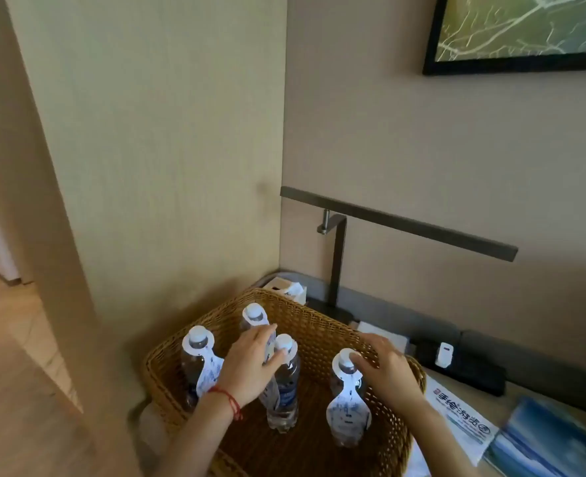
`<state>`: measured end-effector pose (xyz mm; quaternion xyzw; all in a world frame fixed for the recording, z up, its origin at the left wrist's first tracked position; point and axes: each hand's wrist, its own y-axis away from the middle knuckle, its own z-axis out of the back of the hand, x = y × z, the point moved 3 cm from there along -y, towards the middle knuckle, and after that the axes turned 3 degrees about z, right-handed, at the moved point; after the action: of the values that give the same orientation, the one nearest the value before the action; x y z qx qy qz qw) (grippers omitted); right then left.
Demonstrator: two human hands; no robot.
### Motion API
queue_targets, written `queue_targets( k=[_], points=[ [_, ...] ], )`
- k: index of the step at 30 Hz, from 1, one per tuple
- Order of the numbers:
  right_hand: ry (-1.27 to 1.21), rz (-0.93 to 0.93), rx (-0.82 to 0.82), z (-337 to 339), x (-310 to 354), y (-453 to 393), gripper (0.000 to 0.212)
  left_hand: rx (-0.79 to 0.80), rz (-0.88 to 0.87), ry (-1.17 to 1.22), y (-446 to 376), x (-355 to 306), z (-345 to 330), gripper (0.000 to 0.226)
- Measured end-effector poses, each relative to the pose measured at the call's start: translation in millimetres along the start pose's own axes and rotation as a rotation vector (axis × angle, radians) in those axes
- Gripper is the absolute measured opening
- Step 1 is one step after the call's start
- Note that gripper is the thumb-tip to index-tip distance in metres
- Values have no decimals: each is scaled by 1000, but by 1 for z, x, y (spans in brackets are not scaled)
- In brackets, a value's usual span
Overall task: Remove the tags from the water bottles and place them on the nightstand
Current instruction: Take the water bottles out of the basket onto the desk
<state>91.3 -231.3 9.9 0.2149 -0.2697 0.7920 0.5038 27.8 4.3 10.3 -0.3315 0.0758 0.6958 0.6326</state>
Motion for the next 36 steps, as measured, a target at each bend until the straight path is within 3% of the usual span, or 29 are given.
queue_targets(
  k=[6, 18, 22, 36],
  points=[
    [-184, -117, 39, -23, -16, -13, 50, 56, 99, 242, -33, 22, -35, 48],
    [-362, -63, 112, -40, -28, -23, 27, 113, 241, 531, -44, 37, -64, 32],
    [-384, -39, 116, -40, -29, -22, 24, 112, 246, 543, -41, 40, -63, 36],
    [-341, -11, -19, -45, -14, -14, 23, -97, 52, 409, -32, 27, -49, 17]
  ],
)
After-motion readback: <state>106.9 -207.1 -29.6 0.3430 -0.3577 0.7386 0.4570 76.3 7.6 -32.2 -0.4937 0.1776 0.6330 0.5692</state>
